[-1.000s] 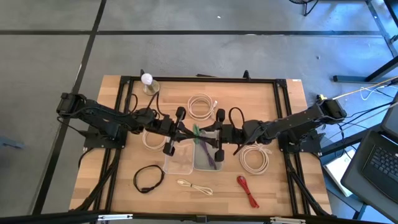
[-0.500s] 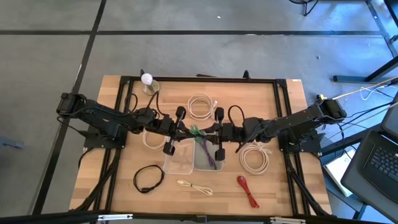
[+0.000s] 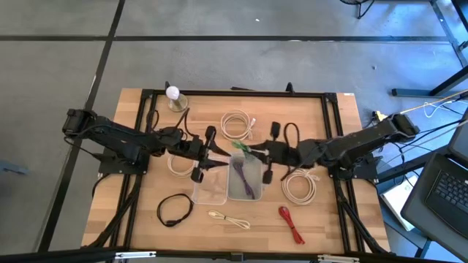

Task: Pick & Place USB Port
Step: Put the green charger cable into the gray bin

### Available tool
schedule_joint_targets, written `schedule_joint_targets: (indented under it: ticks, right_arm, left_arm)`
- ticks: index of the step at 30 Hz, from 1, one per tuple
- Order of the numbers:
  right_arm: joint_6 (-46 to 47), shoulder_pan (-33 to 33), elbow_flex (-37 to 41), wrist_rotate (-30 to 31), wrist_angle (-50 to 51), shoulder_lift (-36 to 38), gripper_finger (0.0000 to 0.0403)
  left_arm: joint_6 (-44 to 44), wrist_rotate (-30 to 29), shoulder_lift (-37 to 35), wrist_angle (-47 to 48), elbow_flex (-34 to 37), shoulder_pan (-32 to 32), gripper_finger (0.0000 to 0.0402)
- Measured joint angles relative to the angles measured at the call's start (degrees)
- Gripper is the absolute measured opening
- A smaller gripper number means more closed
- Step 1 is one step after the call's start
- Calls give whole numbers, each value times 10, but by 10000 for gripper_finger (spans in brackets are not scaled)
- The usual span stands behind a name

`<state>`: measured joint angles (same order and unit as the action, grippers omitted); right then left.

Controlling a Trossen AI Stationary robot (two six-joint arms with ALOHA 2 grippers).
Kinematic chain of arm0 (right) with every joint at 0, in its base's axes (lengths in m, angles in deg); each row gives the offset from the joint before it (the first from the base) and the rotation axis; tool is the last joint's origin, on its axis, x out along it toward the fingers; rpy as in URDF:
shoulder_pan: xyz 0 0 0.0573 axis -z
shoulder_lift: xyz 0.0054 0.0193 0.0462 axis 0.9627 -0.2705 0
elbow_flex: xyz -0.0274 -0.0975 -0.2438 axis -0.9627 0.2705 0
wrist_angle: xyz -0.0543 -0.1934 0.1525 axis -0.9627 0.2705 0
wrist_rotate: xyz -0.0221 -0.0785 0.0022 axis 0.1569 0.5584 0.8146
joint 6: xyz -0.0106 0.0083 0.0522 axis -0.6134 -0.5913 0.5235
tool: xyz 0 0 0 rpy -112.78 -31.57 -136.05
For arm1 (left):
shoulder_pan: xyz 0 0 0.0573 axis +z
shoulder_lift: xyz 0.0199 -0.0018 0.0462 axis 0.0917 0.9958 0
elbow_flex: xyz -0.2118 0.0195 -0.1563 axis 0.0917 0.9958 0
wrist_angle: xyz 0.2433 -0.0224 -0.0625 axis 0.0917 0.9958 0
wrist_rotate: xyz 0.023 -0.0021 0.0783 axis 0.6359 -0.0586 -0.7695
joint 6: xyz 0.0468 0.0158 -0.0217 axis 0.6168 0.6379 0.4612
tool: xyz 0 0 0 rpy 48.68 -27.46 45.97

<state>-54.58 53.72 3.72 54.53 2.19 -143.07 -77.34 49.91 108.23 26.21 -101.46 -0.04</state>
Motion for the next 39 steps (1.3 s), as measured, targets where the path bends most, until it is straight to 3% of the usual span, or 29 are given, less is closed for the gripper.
schedule_joint_targets:
  ticks: [4,8,14,20,25,29,33,39]
  right_arm:
    - [191,-23,0,-40,123,27,10]
    - [378,-48,0,-95,209,7,10]
    - [516,-60,-3,-128,218,-65,10]
    - [550,2,-56,-123,271,-143,10]
    - [550,42,-209,-132,518,-226,10]
    - [552,40,-332,-94,673,-292,10]
    - [548,35,-382,-89,691,-340,10]
    - [564,34,-374,-107,693,-389,10]
  left_arm:
    - [23,-31,-37,32,0,0,165]
    - [41,-52,-68,70,0,0,174]
    - [56,-93,-88,107,0,0,171]
    - [56,-114,-89,126,0,0,171]
    - [56,-115,-89,144,0,0,173]
    - [56,-116,-96,159,0,0,173]
    - [56,-116,-109,174,0,0,173]
    - [55,-117,-147,228,0,0,173]
